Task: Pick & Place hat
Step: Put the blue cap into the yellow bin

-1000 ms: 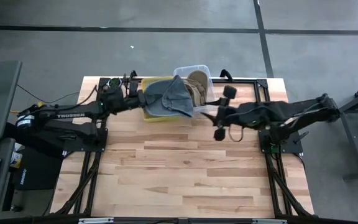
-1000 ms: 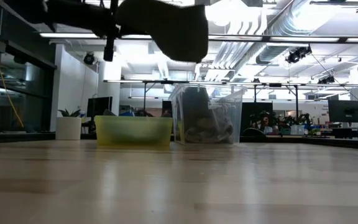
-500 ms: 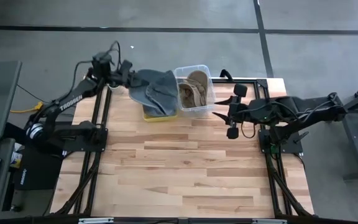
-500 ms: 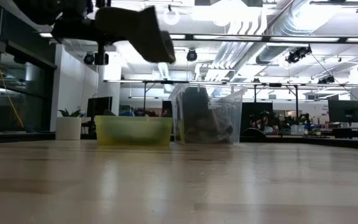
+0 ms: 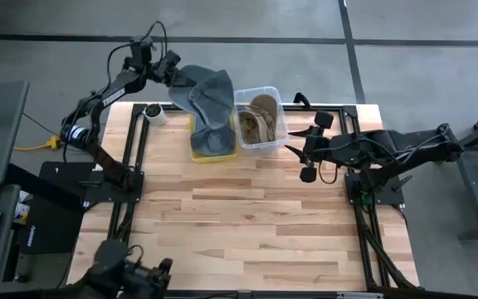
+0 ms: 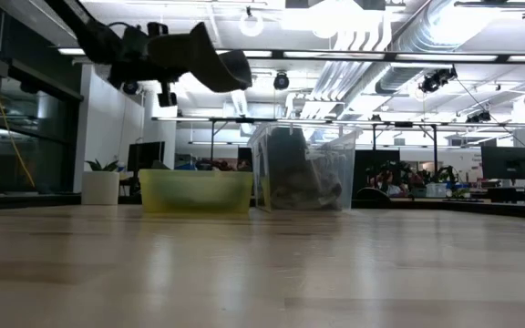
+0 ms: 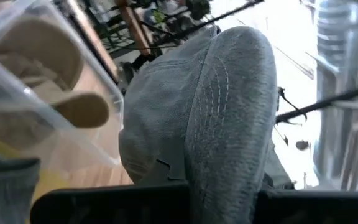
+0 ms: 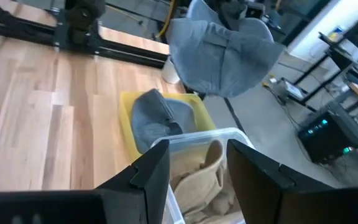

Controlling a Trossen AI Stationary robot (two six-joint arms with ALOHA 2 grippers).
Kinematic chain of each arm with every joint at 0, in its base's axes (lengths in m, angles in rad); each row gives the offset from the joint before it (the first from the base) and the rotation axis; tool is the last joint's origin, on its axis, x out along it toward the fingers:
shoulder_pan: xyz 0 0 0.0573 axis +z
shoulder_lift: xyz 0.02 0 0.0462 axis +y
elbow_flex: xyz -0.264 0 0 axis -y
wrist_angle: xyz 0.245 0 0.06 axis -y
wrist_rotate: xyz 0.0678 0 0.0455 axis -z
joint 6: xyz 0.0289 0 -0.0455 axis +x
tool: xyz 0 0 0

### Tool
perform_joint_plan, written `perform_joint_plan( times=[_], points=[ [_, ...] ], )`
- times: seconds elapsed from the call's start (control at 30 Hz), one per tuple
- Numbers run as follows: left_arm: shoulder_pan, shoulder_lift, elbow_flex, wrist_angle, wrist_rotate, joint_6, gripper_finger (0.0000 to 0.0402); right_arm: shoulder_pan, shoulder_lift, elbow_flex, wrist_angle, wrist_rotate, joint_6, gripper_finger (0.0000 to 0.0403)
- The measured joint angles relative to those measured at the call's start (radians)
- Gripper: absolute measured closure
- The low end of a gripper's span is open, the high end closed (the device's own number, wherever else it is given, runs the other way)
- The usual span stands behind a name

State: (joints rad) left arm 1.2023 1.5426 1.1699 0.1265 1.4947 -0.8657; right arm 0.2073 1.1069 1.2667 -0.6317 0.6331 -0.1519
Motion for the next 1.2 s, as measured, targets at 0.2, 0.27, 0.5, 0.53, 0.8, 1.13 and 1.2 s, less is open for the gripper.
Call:
perform_joint_plan(
  times=[0.2, 0.27, 0.5, 0.53, 0.8, 1.13, 1.2],
  points=[
    [-0.022, 0.08, 0.035, -0.002, 0.069, 0.125, 0.0402, 0.0, 0.0, 0.0, -0.022, 0.015, 0.048, 0.0249],
    [-0.015, 0.095, 0.036, 0.001, 0.077, 0.173, 0.0402, 0.0, 0.0, 0.0, -0.022, 0.015, 0.051, 0.0249],
    [0.027, 0.14, 0.036, 0.015, 0.081, 0.287, 0.0402, 0.0, 0.0, 0.0, -0.024, 0.022, 0.051, 0.0249],
    [0.027, 0.151, 0.034, 0.011, 0.074, 0.288, 0.0402, 0.0, 0.0, 0.0, -0.026, 0.026, 0.051, 0.0249],
    [-0.027, 0.17, 0.034, 0.013, 0.075, 0.288, 0.0402, -0.126, 0.068, 0.0, -0.017, -0.062, -0.012, 0.0249],
    [-0.156, 0.168, 0.034, 0.005, 0.076, 0.255, 0.0402, -0.479, 0.185, 0.029, 0.248, -0.465, 0.128, 0.0249],
    [-0.188, 0.167, 0.034, 0.005, 0.076, 0.255, 0.0402, -0.535, 0.206, 0.034, 0.256, -0.588, 0.148, 0.0249]
  ],
)
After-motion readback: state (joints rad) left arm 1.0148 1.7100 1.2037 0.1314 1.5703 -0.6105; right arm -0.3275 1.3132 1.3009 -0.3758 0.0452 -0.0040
